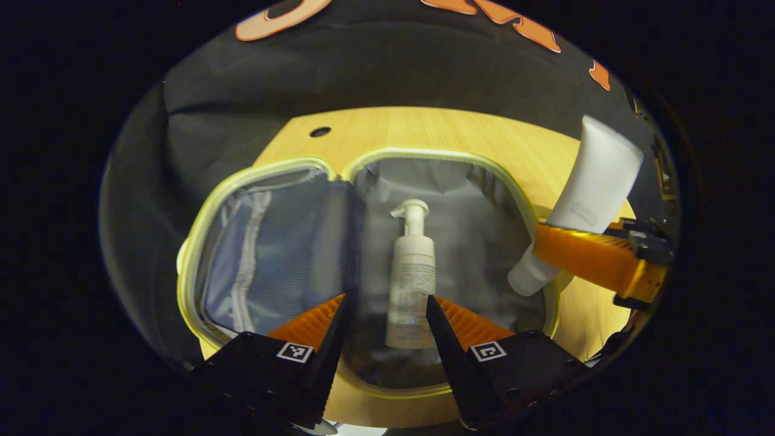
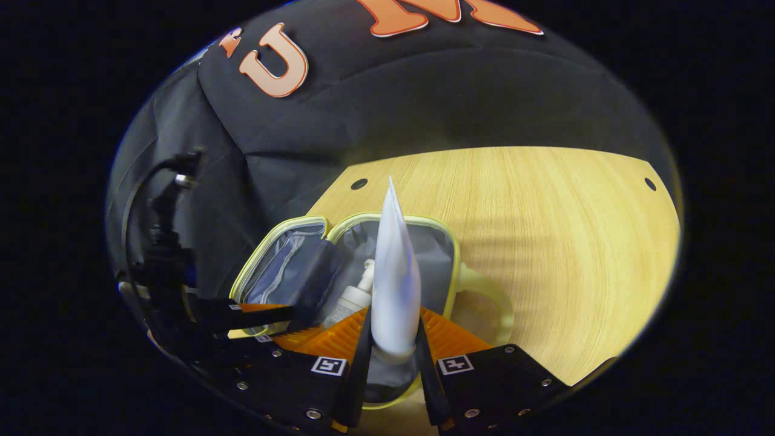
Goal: First open the suitcase, pack the skin care products into it, and then close the suitcase.
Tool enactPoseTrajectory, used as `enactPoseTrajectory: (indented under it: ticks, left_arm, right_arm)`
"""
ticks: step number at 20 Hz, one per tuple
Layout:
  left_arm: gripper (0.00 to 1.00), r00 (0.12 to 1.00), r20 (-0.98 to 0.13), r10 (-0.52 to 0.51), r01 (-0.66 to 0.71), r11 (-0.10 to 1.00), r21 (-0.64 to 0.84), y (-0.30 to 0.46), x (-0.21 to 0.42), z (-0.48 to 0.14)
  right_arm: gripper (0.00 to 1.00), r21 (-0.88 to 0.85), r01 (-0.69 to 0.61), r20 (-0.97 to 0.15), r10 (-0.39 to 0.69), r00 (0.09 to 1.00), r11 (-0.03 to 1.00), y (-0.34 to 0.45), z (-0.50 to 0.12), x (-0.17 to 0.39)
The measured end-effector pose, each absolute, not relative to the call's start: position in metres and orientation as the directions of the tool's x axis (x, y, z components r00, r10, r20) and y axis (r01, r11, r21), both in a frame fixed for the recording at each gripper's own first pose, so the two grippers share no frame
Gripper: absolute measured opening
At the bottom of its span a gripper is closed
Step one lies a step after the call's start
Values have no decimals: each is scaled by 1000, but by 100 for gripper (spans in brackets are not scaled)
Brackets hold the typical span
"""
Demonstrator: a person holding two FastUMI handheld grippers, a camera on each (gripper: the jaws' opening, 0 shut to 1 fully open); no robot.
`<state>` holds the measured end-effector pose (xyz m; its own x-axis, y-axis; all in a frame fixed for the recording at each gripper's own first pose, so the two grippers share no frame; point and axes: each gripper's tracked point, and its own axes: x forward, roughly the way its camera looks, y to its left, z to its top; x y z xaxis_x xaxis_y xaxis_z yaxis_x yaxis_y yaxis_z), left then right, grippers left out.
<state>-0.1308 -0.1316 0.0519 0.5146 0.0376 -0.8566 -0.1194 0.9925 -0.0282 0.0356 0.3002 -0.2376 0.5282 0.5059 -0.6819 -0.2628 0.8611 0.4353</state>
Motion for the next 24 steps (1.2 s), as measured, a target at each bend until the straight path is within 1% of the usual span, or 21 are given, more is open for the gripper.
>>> enactPoseTrajectory:
  ticks: [1, 2, 3, 4, 7, 8, 9, 12, 14, 17, 19, 20, 22, 23, 24]
  left_arm:
    - [79, 553, -829, 86, -143, 990, 8, -113, -132, 63]
    - [76, 592, -796, 124, -166, 986, 30, -95, -132, 74]
    - [77, 617, -769, 167, -199, 979, 53, -78, -133, 85]
    - [80, 639, -744, 196, -227, 972, 61, -63, -135, 93]
    - [80, 667, -692, 277, -309, 947, 81, -21, -143, 109]
    - [76, 666, -686, 295, -327, 941, 88, -9, -146, 115]
    - [80, 658, -682, 318, -347, 932, 100, 6, -154, 122]
    - [80, 643, -676, 359, -397, 911, 106, 46, -178, 133]
    - [80, 624, -677, 391, -440, 891, 110, 75, -189, 120]
    - [80, 598, -684, 418, -490, 866, 101, 108, -199, 106]
    - [80, 576, -691, 436, -514, 851, 108, 129, -208, 98]
    - [76, 568, -694, 444, -523, 845, 112, 137, -212, 96]
    - [83, 553, -691, 465, -547, 828, 120, 157, -215, 89]
    - [80, 546, -688, 477, -561, 819, 123, 168, -215, 86]
    - [80, 546, -681, 488, -573, 810, 120, 177, -215, 84]
  right_arm:
    - [41, 438, -266, -689, 511, 514, 859, 306, -241, 34]
    - [41, 438, -267, -696, 512, 504, 859, 312, -244, 33]
    - [41, 439, -266, -706, 512, 489, 858, 316, -248, 30]
    - [41, 442, -259, -716, 512, 475, 859, 320, -252, 27]
    - [41, 435, -240, -754, 496, 430, 868, 330, -263, 22]
    - [41, 426, -238, -765, 488, 420, 873, 332, -266, 21]
    - [41, 416, -233, -780, 477, 406, 879, 330, -267, 17]
    - [41, 407, -192, -827, 449, 338, 893, 328, -275, 7]
    - [41, 405, -143, -853, 430, 295, 903, 330, -285, 2]
    - [41, 387, -107, -876, 401, 267, 916, 338, -297, -2]
    - [41, 371, -51, -900, 372, 228, 927, 338, -304, -2]
    - [41, 349, -23, -915, 346, 207, 937, 335, -310, -2]
    - [41, 327, -6, -925, 322, 202, 945, 333, -316, 1]
    - [41, 317, -12, -927, 312, 208, 948, 334, -316, 0]
    - [46, 305, -14, -928, 301, 219, 952, 334, -316, 1]
